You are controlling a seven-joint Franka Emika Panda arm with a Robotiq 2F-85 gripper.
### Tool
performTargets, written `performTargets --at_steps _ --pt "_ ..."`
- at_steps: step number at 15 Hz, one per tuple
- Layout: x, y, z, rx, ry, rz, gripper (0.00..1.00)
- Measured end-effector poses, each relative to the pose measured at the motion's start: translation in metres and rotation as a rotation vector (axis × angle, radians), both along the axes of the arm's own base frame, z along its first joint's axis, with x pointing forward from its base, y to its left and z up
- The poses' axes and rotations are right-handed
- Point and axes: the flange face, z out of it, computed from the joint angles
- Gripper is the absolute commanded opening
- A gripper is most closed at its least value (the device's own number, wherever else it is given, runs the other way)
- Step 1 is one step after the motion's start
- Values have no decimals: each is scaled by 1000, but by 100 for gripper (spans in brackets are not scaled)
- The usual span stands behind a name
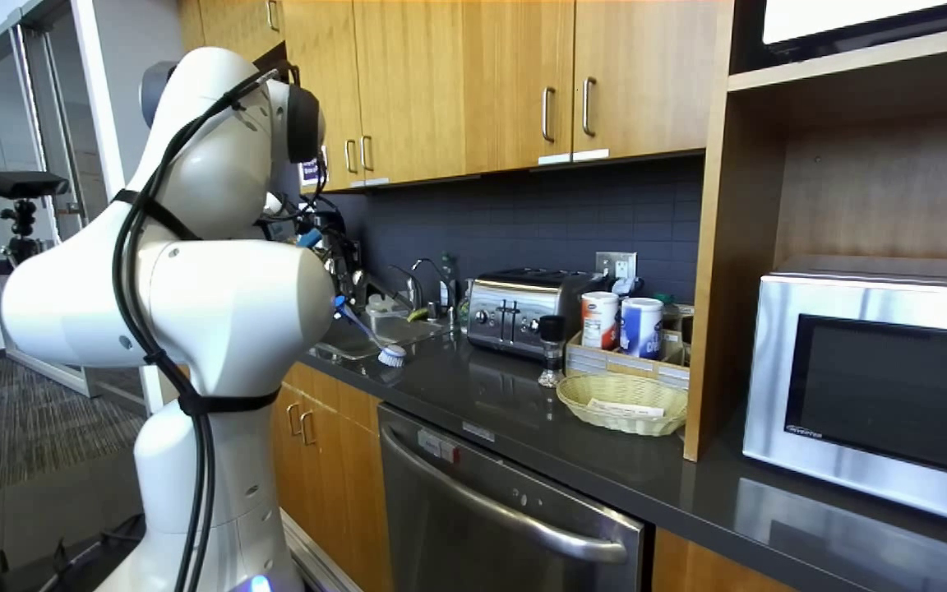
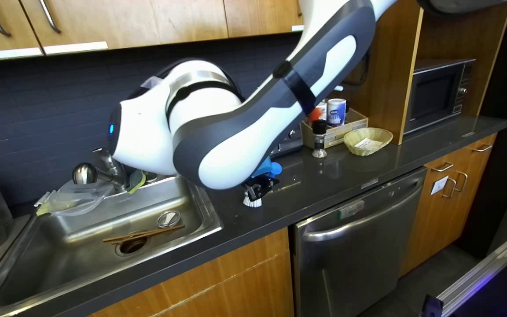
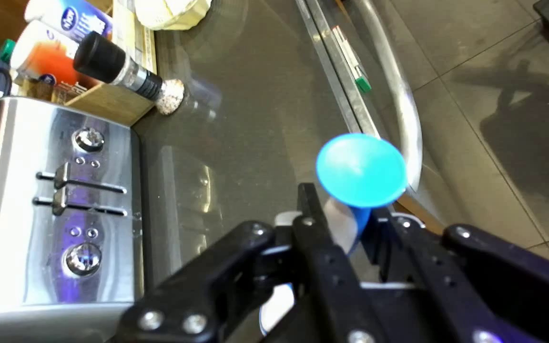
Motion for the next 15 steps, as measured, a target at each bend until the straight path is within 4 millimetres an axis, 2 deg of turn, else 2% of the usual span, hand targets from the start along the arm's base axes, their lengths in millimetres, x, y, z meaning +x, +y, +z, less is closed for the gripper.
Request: performTargets --at_steps 8,15 --pt "6 -52 18 10 14 -111 6" --pt "3 -68 26 18 13 -119 6"
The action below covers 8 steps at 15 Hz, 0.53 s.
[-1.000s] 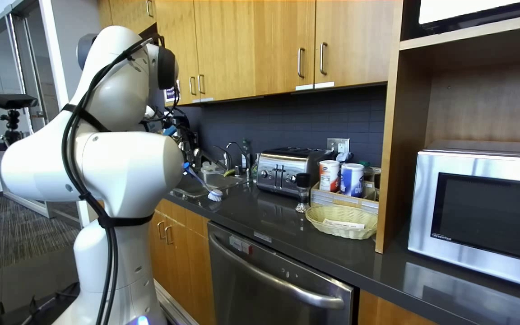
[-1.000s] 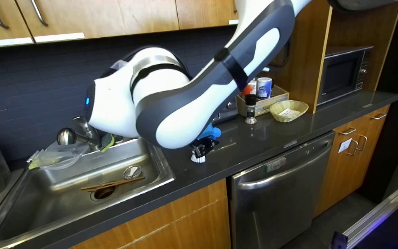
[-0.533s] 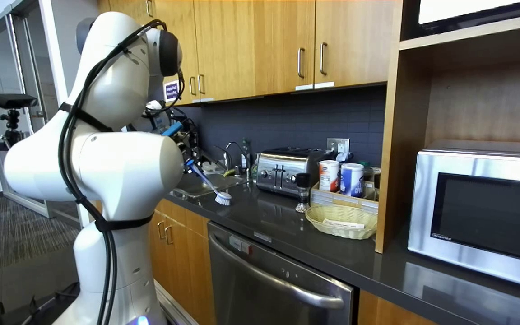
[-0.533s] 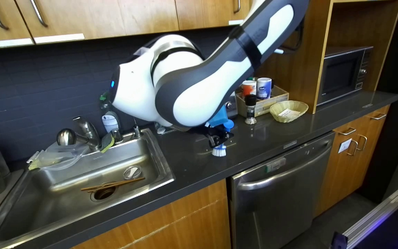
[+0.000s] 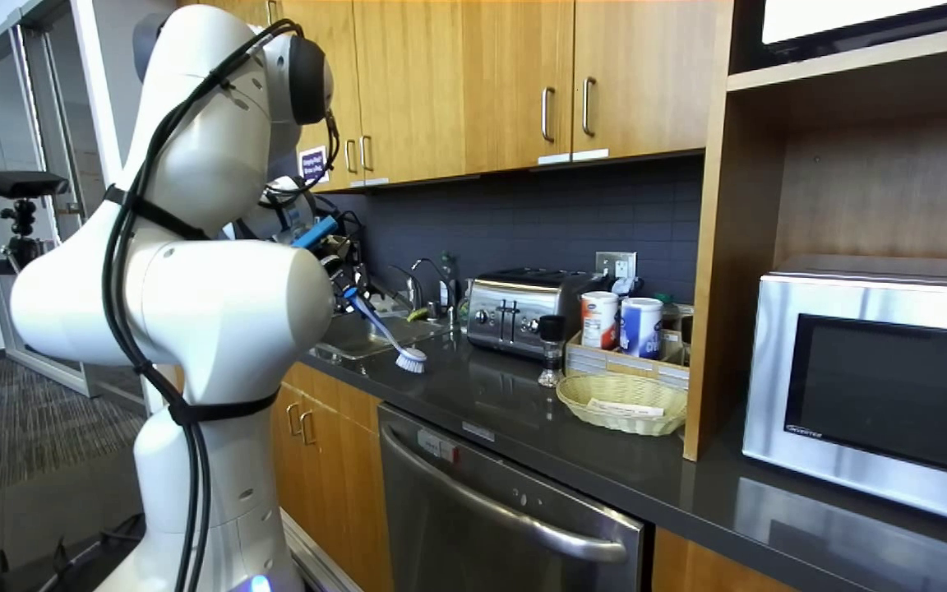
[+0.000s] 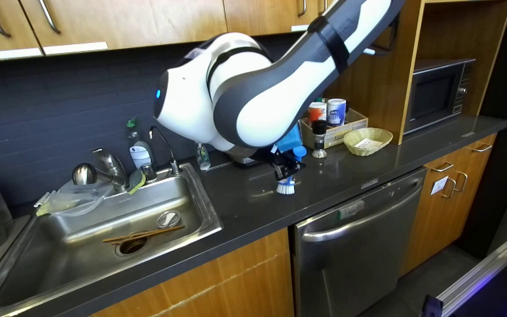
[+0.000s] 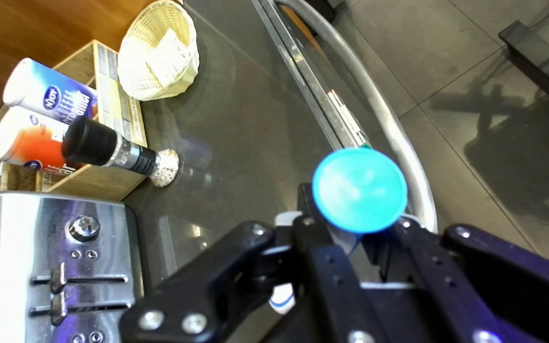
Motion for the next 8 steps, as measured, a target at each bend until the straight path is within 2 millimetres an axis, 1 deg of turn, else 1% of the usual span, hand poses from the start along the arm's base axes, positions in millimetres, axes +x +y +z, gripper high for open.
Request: performTargets --at_steps 4,8 --pt "-5 1 -2 1 6 10 6" --pt "-15 9 -3 10 15 36 6"
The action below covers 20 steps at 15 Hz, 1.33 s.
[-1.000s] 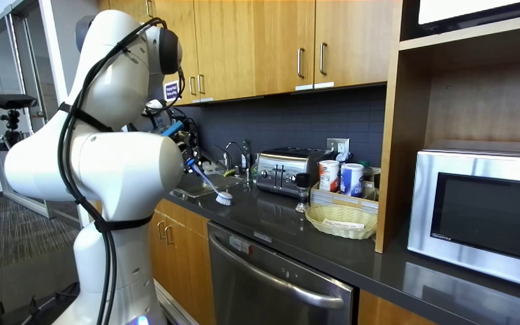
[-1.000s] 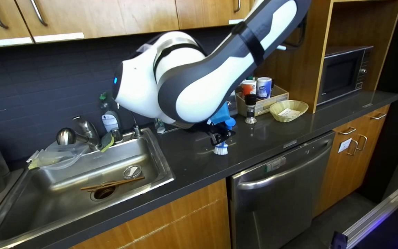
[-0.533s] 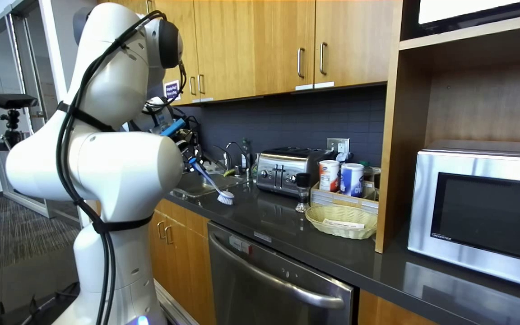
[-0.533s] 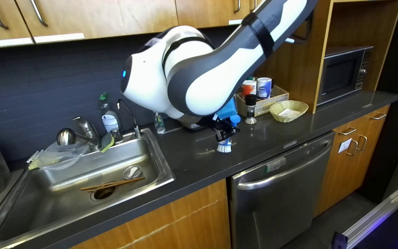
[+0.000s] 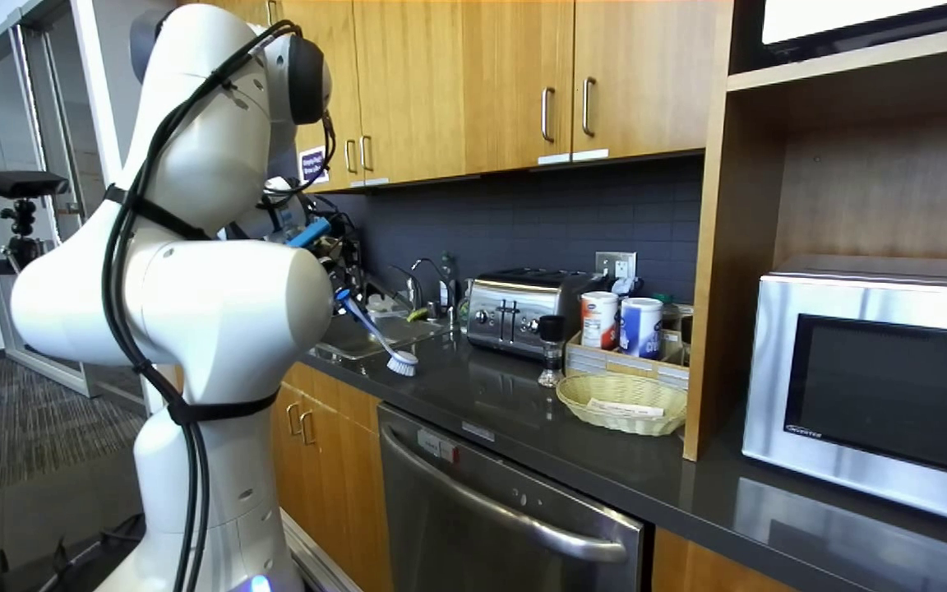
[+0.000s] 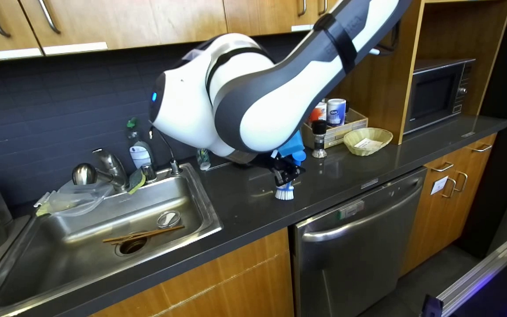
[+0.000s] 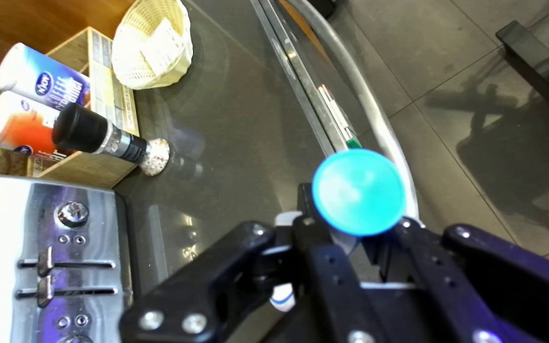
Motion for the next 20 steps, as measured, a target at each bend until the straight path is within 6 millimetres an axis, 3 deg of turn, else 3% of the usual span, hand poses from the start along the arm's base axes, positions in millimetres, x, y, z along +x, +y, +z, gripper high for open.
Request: performTargets --at_steps 9,20 --pt "-36 34 -17 -4 26 101 6" --pt "-50 86 -32 -41 16 268 6"
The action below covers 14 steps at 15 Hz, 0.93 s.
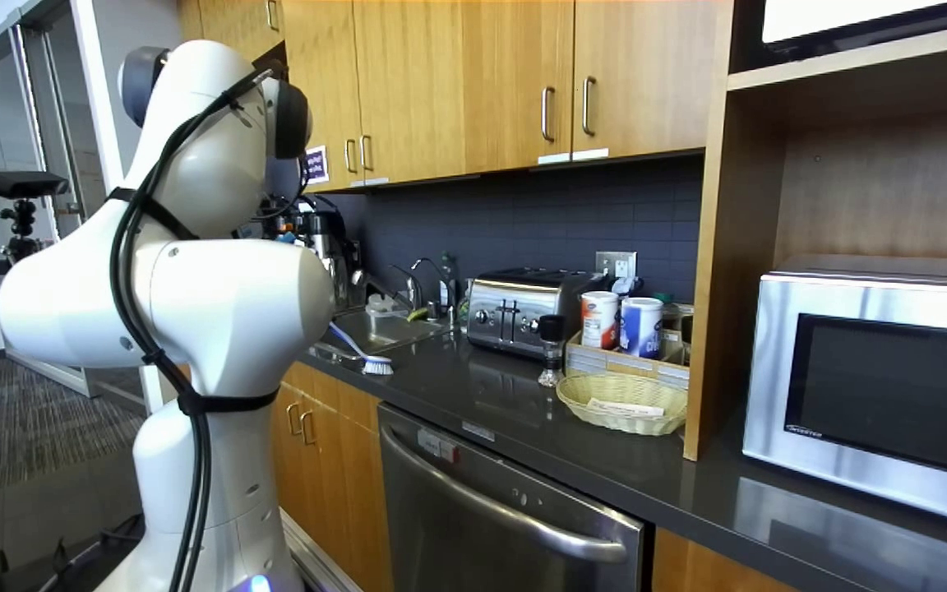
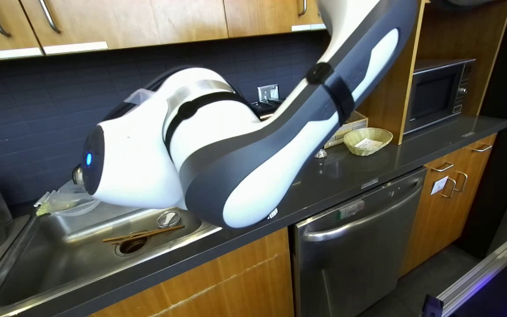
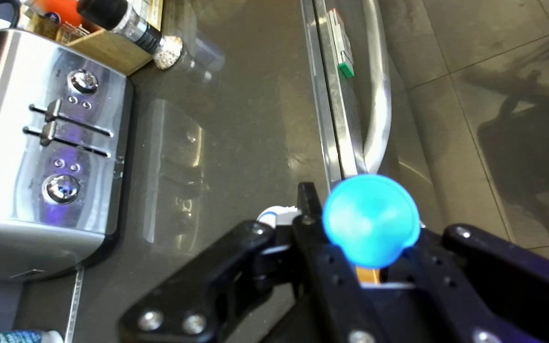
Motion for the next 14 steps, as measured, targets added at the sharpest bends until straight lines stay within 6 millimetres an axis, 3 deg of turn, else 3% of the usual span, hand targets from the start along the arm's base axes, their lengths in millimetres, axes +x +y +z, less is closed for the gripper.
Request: performTargets --at_steps 14 --pt "-1 48 -9 -39 21 115 6"
